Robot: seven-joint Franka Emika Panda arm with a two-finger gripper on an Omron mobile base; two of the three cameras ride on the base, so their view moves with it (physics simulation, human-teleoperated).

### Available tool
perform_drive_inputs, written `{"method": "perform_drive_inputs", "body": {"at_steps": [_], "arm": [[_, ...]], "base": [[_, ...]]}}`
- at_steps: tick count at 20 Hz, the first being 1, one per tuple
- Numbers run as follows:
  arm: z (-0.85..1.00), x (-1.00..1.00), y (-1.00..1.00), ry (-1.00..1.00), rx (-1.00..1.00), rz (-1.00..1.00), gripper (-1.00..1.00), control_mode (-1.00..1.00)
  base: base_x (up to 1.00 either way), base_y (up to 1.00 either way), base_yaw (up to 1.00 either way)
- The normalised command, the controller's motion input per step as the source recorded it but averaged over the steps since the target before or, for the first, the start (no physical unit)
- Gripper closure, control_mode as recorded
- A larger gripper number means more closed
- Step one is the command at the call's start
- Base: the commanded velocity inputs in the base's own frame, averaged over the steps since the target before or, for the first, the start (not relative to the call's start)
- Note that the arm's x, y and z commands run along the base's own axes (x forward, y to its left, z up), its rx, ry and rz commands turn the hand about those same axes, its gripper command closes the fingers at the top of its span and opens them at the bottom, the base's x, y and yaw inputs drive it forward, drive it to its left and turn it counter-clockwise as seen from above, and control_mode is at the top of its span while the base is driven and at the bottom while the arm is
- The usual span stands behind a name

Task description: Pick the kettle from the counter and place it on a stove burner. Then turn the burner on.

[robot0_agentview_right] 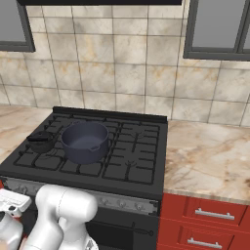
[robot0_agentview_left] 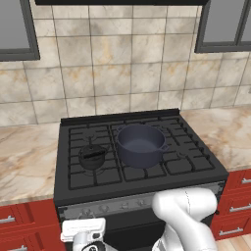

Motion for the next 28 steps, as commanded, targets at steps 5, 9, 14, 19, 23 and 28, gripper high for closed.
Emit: {"method": "perform_drive_inputs", "body": {"at_steps": [5, 9, 14, 19, 23, 28], "arm": [[0.01, 0.00, 0.00, 0.00, -0.11, 0.21, 1.00, -1.00], [0.07, 0.00, 0.00, 0.00, -0.16, 0.22, 1.00, -1.00], [0.11, 0.00, 0.00, 0.00, -0.18, 0.23, 1.00, -1.00], [0.13, 0.00, 0.00, 0.00, -0.18, 0.22, 1.00, -1.00], [0.16, 0.00, 0.00, 0.00, -0.19, 0.22, 1.00, -1.00], [0.17, 0.00, 0.05, 0.00, -0.20, 0.20, 1.00, -1.00]], "base": [[0.00, 0.00, 0.00], [0.00, 0.00, 0.00], [0.00, 0.00, 0.00], [0.00, 0.00, 0.00], [0.00, 0.00, 0.00], [0.00, 0.00, 0.00]]}}
